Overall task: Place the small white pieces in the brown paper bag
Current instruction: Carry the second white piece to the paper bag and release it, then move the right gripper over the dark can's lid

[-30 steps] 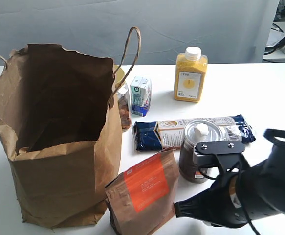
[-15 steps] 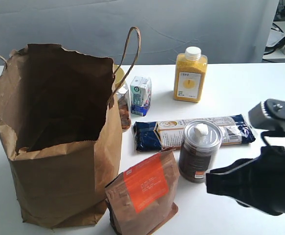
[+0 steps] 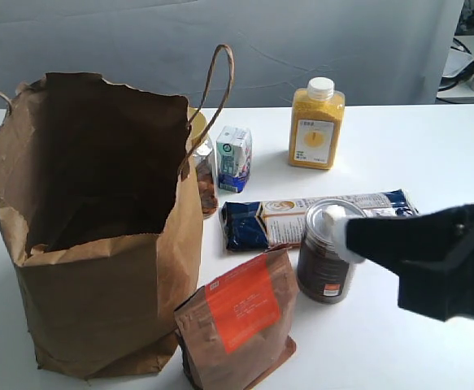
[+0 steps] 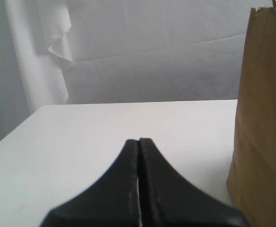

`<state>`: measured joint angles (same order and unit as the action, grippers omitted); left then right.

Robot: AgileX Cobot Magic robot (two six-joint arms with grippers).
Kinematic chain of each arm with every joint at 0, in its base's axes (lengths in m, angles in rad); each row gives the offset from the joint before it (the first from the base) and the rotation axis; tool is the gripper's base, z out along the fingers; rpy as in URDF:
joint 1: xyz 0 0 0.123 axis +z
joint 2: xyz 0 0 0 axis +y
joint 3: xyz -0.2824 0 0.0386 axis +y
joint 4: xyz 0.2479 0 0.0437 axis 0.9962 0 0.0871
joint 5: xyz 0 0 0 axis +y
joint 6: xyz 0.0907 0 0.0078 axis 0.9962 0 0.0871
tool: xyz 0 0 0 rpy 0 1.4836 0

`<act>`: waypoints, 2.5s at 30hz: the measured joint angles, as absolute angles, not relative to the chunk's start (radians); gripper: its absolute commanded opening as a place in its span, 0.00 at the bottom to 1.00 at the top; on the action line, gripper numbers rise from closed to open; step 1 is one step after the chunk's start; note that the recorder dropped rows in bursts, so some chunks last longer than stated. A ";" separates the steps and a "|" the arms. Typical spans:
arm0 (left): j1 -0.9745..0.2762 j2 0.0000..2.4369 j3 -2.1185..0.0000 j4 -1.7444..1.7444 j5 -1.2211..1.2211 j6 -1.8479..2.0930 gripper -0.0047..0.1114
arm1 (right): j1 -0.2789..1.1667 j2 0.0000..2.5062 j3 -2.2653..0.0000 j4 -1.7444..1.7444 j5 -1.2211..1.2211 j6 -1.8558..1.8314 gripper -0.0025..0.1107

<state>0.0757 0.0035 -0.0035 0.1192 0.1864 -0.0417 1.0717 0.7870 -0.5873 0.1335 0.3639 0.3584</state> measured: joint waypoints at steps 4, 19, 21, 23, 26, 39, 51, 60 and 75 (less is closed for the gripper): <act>0.076 0.003 -0.004 0.119 0.186 -0.042 0.04 | 1.155 0.840 -0.661 0.130 0.299 0.313 0.02; 0.076 0.003 -0.004 0.119 0.186 -0.042 0.04 | 1.266 1.328 -1.060 0.071 0.237 0.275 0.02; 0.076 0.003 -0.004 0.119 0.186 -0.042 0.04 | 1.266 1.406 -1.125 0.066 0.237 0.275 0.02; 0.076 0.003 -0.004 0.119 0.186 -0.042 0.04 | 1.266 1.475 -1.186 0.060 0.249 0.275 0.02; 0.076 0.003 -0.004 0.119 0.186 -0.042 0.04 | 1.266 1.543 -1.248 0.056 0.270 0.273 0.18; 0.076 0.003 -0.004 0.119 0.186 -0.042 0.04 | 1.303 1.545 -1.262 -0.024 0.319 0.366 0.47; 0.076 0.003 -0.004 0.119 0.186 -0.042 0.04 | 1.372 1.444 -1.262 -0.146 0.500 0.529 0.02; 0.076 0.003 -0.004 0.119 0.186 -0.042 0.04 | 1.406 1.323 -1.182 -0.242 0.593 0.671 0.02; 0.076 0.003 -0.004 0.119 0.186 -0.042 0.04 | 1.283 1.123 -0.921 -0.289 0.683 0.794 0.02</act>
<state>0.0757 0.0035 -0.0035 0.1192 0.1864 -0.0417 1.2832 1.1233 -0.9211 -0.2885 0.6828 0.7945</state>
